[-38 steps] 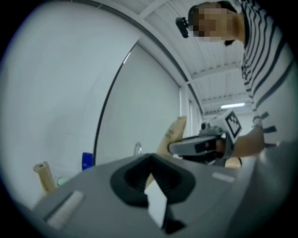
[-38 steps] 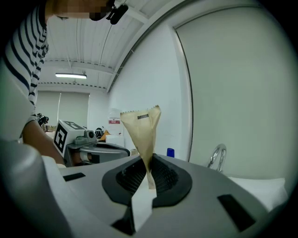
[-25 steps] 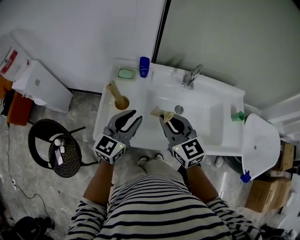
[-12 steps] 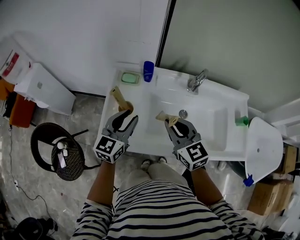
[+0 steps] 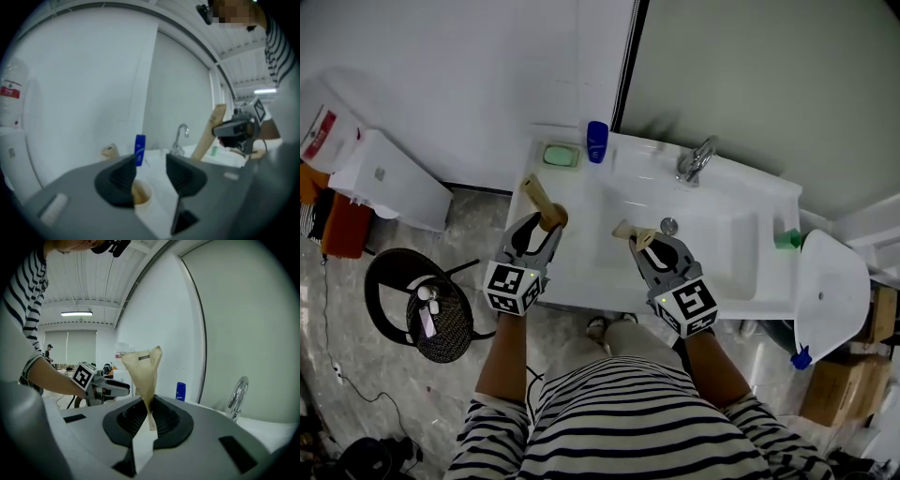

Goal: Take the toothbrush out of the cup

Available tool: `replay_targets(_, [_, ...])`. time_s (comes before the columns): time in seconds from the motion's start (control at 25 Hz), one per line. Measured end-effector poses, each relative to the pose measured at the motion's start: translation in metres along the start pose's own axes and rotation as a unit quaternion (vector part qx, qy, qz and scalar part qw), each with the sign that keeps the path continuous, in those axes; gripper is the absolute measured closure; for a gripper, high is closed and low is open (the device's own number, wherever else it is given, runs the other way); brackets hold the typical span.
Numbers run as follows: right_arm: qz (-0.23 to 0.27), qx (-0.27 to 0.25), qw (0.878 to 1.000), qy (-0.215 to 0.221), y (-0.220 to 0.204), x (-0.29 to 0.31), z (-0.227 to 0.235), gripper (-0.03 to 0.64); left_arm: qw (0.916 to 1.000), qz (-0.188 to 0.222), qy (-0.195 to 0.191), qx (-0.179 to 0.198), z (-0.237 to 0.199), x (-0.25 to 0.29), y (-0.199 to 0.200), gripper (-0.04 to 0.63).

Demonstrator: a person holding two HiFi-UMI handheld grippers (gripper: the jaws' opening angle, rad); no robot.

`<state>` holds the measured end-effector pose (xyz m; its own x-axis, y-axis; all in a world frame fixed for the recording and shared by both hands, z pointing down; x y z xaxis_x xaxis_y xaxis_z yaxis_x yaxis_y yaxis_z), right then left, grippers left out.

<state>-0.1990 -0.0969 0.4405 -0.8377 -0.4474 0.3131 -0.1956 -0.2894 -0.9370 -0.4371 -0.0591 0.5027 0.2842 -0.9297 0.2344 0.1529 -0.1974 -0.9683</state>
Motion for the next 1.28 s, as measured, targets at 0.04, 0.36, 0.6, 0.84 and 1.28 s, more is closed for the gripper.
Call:
replay_targets(0.04, [-0.001,0.001,1.000,0.000,0.000,0.000,0.001,0.582,1.0000,-0.003,0.002,-0.002,-0.003,0.001,-0.002,0.399])
replay_targets(0.36, [-0.008,0.003,1.000,-0.005,-0.004,-0.002,0.005,0.581,0.9989,-0.037,0.026,-0.010,-0.022,0.010,-0.020,0.382])
replay_targets(0.6, [-0.011,0.005,1.000,-0.010,-0.005,-0.004,0.009,0.583,0.9962,-0.078,0.011,-0.035,-0.036,0.026,-0.038,0.376])
replay_targets(0.84, [-0.011,0.005,1.000,-0.011,-0.006,-0.004,0.008,0.581,0.9922,-0.116,0.003,-0.047,-0.049,0.040,-0.049,0.370])
replay_targets(1.28, [-0.014,0.006,1.000,-0.017,-0.005,-0.004,0.012,0.581,0.9901,-0.135,-0.006,-0.037,-0.058,0.052,-0.054,0.373])
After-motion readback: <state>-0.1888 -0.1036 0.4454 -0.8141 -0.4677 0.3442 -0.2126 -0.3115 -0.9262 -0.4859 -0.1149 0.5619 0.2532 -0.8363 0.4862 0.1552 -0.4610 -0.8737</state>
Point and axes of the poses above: the fingertips, and each gripper's own axes: x forward along the fingers, z to its right, y out of its top, the point moved 7 cm from there along -x, backward along the fingers, and after that the axes turned 11 degrees about x, right-handed, at the moved point
